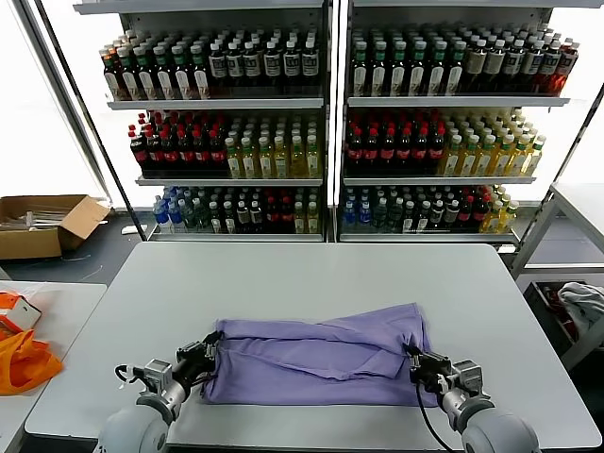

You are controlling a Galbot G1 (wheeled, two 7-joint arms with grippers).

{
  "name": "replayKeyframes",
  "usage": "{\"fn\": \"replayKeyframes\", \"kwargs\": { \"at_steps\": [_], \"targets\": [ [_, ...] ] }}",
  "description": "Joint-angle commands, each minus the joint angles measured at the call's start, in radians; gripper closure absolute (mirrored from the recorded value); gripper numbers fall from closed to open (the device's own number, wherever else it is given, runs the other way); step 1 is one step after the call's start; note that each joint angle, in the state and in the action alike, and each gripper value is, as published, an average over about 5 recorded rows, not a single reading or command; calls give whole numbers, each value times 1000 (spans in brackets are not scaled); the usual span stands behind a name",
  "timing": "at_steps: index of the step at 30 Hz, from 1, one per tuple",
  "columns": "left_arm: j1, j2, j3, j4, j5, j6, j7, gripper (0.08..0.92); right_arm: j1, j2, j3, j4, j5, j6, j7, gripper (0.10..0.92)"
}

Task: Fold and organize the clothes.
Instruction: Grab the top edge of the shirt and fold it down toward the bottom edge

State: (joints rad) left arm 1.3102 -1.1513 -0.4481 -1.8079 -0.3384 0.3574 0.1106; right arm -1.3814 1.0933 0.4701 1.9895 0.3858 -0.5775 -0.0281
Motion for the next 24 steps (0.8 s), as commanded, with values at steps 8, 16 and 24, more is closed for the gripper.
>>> {"fn": "replayKeyframes", "kwargs": {
  "at_steps": [8, 16, 24],
  "targets": [
    [8, 2, -4, -1, -11, -11, 16, 919, 7, 3, -11, 0, -4, -1, 0, 918],
    [17, 7, -12, -42, -14, -20, 13, 919, 3, 0, -7, 13, -1, 0, -6, 918],
    [78, 33, -32, -110, -17, -17, 13, 919, -17, -15, 10, 45, 12, -1, -4, 918]
  ]
}}
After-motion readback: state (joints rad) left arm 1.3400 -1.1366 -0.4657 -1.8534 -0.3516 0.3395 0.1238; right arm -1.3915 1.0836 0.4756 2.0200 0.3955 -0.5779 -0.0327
